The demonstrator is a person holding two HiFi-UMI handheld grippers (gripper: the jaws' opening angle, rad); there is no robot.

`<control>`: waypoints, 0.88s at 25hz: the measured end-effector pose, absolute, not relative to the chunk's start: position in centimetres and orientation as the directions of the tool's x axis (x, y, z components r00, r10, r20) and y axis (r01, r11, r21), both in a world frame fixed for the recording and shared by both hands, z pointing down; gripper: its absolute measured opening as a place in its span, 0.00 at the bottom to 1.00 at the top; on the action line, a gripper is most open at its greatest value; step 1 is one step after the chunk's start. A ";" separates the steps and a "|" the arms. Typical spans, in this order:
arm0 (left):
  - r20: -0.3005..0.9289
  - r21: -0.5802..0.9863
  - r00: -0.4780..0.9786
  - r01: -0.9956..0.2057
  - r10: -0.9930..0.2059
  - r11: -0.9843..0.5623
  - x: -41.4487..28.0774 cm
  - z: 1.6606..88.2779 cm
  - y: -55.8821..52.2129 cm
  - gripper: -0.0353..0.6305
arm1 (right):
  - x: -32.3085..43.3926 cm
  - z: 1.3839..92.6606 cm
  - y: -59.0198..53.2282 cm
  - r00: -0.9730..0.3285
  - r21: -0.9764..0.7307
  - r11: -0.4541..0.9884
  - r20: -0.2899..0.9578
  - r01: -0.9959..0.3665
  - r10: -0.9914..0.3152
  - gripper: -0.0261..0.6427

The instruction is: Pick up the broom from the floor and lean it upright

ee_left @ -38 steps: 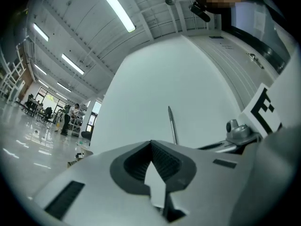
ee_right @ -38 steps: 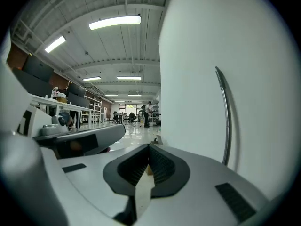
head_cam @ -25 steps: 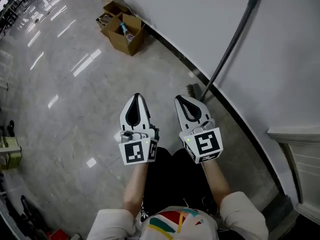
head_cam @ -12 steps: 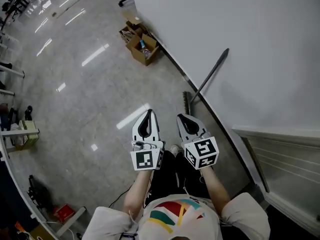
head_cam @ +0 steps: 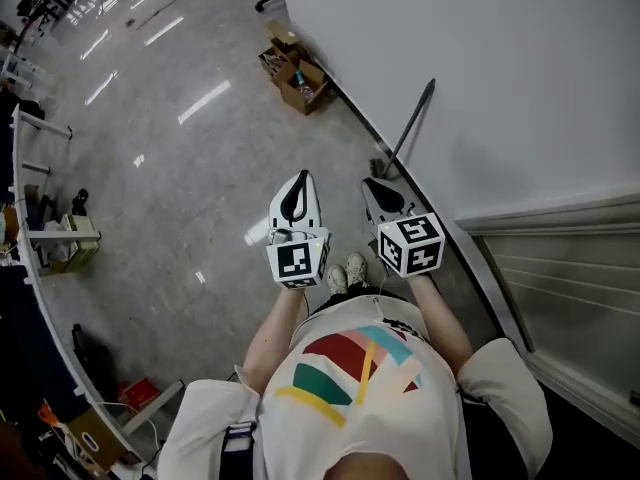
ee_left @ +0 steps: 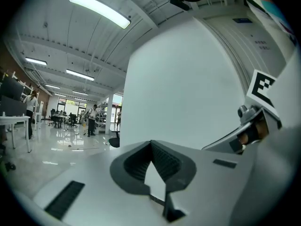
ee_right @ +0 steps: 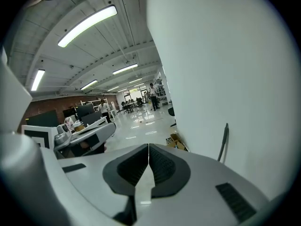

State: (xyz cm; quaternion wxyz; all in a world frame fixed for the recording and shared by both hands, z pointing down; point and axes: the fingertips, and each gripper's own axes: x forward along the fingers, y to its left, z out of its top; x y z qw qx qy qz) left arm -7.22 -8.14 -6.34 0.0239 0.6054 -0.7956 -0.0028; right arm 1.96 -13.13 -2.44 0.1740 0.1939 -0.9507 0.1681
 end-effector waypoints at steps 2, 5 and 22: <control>0.030 0.022 -0.270 -0.962 -0.962 0.271 -7.1 -6.5 -7.1 0.12 | 2.1 -2.5 -12.2 -0.868 -0.238 0.877 0.389 -0.417 -0.308 0.06; 0.022 0.030 -0.289 -0.957 -0.957 0.289 -7.4 -6.9 -6.2 0.12 | 1.9 -3.0 -11.7 -0.876 -0.215 0.887 0.363 -0.409 -0.317 0.06; -0.001 0.038 -0.305 -0.952 -0.952 0.305 -7.0 -7.7 -5.6 0.12 | 2.7 -4.1 -11.2 -0.888 -0.189 0.900 0.333 -0.393 -0.318 0.06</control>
